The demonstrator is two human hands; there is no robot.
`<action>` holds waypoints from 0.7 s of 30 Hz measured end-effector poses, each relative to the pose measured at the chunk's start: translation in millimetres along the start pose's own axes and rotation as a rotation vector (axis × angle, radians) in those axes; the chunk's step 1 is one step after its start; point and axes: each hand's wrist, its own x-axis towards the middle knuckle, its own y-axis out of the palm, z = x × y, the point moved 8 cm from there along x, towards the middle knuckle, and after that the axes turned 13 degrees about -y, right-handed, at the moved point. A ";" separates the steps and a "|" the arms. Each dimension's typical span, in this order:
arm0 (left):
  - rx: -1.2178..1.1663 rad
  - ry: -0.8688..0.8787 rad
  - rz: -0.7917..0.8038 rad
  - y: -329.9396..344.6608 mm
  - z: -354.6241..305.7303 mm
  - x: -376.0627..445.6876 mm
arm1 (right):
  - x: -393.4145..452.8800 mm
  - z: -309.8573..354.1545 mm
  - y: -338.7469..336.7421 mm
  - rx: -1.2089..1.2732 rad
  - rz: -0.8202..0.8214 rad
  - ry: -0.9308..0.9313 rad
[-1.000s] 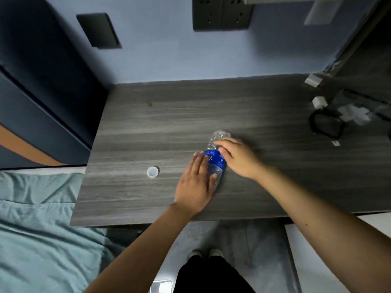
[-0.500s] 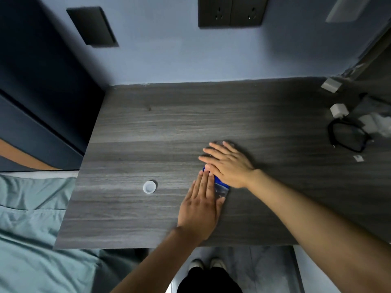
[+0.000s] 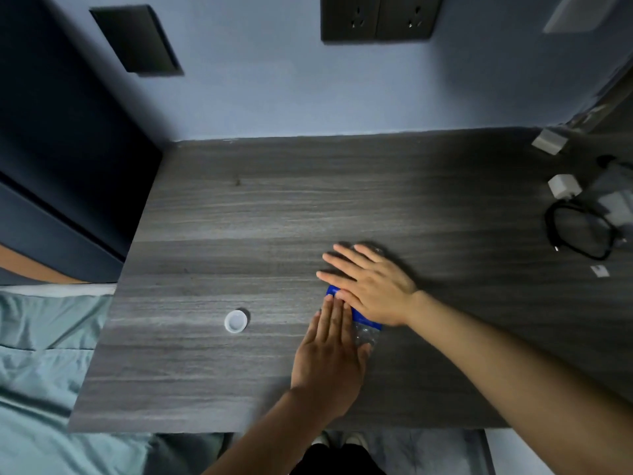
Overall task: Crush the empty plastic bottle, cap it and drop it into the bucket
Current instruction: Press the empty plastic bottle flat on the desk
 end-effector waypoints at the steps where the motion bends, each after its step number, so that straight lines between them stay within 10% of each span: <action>1: 0.014 0.001 0.007 2.3 -1.3 1.2 | -0.5 0.6 3.8 -0.011 0.004 0.005; 21: 0.151 0.104 -0.038 -3.6 -1.8 -4.3 | -3.0 3.7 8.0 -0.039 -0.009 0.008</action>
